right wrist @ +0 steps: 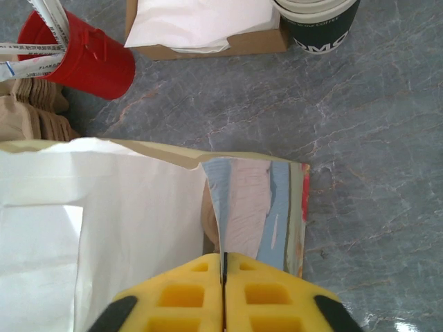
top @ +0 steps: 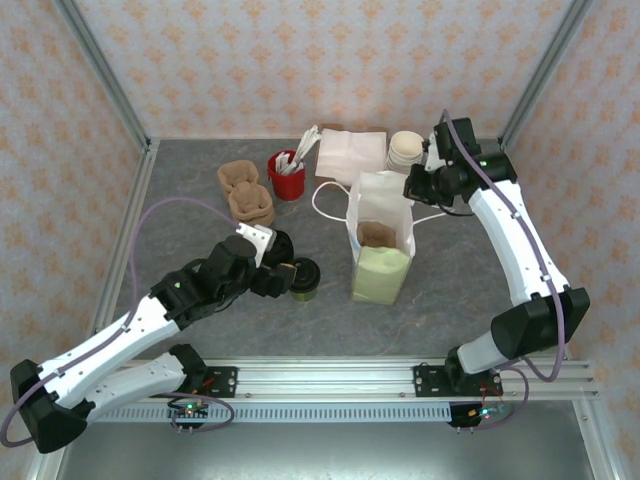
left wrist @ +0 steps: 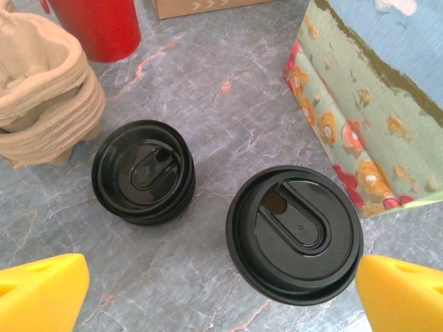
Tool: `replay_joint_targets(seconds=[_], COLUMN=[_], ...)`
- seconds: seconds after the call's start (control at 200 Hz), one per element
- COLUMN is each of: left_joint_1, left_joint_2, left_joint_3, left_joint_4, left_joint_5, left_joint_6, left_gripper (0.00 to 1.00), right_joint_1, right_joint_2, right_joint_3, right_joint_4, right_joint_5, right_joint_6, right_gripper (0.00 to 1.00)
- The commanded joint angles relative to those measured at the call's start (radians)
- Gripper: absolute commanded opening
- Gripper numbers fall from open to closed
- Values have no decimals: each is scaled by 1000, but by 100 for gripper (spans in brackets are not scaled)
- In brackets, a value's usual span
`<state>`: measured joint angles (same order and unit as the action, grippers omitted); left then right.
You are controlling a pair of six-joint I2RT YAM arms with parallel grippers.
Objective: Pack the takeout coffee
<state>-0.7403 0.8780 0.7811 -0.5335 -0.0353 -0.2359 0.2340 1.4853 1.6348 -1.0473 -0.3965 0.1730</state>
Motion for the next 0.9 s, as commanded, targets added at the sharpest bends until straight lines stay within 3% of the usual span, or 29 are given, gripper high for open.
replay_joint_targets(seconds=[0.0,0.42,0.621,0.896], left_joint_1=[-10,-9,-10,-9], left_joint_2=[-32,-58,-35,36], left_joint_3=[-26,-48,-35,-3], left_joint_4=[45,44,49,62], left_joint_5=[-35,-37,-32,-27], left_joint_6=[-24,-20,-8,3], left_gripper=[100,100,100,100], right_joint_1=[14,48,47,48], right_joint_2=[-83,-409,-425,-403], right_joint_3=[-26,-272,-288,-316], right_joint_4=[32,234,227,254], right_joint_5=[5,-50,-19,1], right_joint_6=[-7,67,131,402], right_gripper=[3,0,0,0])
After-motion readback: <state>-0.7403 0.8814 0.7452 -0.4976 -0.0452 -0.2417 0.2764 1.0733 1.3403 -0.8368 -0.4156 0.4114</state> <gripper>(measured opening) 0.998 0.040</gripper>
